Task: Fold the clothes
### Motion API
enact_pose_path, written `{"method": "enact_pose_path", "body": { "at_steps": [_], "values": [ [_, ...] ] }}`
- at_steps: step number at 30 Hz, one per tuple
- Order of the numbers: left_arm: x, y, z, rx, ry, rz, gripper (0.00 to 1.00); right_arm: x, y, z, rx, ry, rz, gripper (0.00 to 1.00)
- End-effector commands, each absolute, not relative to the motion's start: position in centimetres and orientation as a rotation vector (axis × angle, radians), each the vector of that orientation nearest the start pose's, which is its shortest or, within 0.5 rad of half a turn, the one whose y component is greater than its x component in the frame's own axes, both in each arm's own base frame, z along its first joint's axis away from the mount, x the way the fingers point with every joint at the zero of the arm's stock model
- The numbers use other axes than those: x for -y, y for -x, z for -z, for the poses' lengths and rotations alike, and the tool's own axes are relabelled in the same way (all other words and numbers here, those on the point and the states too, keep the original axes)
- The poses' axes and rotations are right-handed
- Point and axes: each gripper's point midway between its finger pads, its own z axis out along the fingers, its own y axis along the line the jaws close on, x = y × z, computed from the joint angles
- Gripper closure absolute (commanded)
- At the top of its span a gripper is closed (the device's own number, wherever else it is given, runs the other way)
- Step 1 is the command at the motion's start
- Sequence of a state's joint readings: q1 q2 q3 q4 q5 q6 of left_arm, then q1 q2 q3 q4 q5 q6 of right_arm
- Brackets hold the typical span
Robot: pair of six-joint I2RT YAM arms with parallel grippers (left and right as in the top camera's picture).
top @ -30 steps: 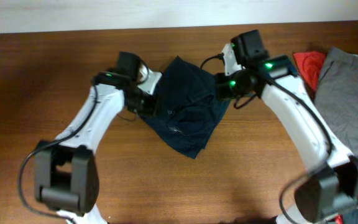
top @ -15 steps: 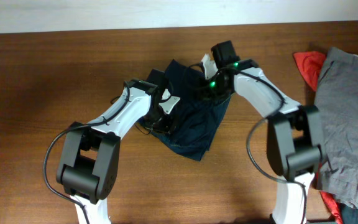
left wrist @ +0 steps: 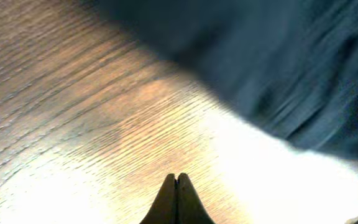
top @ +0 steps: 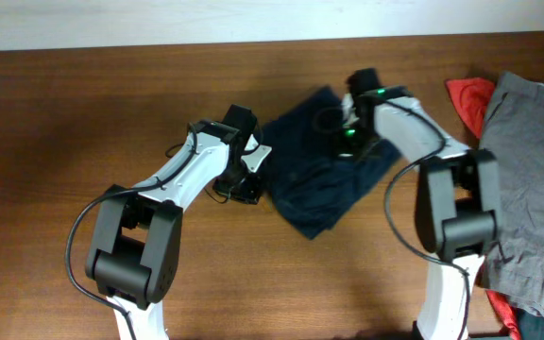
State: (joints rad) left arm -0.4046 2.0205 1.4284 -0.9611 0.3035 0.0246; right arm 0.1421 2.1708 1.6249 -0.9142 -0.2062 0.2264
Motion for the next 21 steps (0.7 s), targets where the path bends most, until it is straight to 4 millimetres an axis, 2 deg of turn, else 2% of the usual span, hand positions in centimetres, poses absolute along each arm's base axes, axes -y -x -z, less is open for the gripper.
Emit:
{"method": "enact_pose_path", "body": {
  "at_steps": [1,2,3,5,6,7,8,11,14,16,18,20,21],
  "values": [
    [19.2,-32.5,-2.5,-3.096,-0.655,0.455,0.99,-8.9,-43.0,-5.3,-2.969,0.011,-0.405,0.96],
    [19.1,-32.7,-3.1,-3.095,-0.650,0.456,0.97,-9.2,-42.8,-6.3,-2.953,0.045,-0.431,0.95],
    [19.0,-33.2,-4.6,-3.084,-0.638,0.458,0.92,-9.3,-42.5,-7.8,-2.930,0.064,-0.444,0.95],
    [19.1,-35.0,-8.1,-3.004,-0.661,0.475,0.73,-9.2,-42.0,-10.4,-2.891,0.084,-0.440,0.95],
    [19.4,-36.4,-10.6,-2.920,-0.700,0.492,0.44,-9.2,-41.7,-11.8,-2.867,0.088,-0.441,0.91],
    [19.7,-37.3,-12.0,-2.877,-0.698,0.503,0.15,-9.2,-41.5,-12.6,-2.855,0.090,-0.442,0.90],
    [20.0,-38.5,-13.8,-2.819,-0.692,0.508,0.01,-9.2,-41.2,-13.5,-2.842,0.093,-0.446,0.90],
    [20.9,-41.5,-17.4,-2.646,-0.737,0.496,0.01,-9.3,-40.2,-15.4,-2.822,0.098,-0.459,0.89],
    [21.9,-44.5,-19.4,-2.473,-0.782,0.478,0.01,-9.5,-39.3,-16.5,-2.821,0.099,-0.491,0.81],
    [22.8,-45.2,-19.3,-2.432,-0.800,0.530,0.01,-9.8,-38.7,-16.8,-2.828,0.101,-0.518,0.77],
    [23.7,-45.3,-18.1,-2.407,-0.870,0.617,0.01,-9.8,-38.1,-16.8,-2.851,0.097,-0.528,0.73],
    [23.6,-45.7,-16.1,-2.436,-0.875,0.639,0.01,-9.8,-37.5,-16.6,-2.874,0.093,-0.534,0.70],
    [23.3,-46.3,-14.4,-2.467,-0.863,0.646,0.01,-9.8,-37.2,-16.5,-2.887,0.090,-0.535,0.67]
  ]
}}
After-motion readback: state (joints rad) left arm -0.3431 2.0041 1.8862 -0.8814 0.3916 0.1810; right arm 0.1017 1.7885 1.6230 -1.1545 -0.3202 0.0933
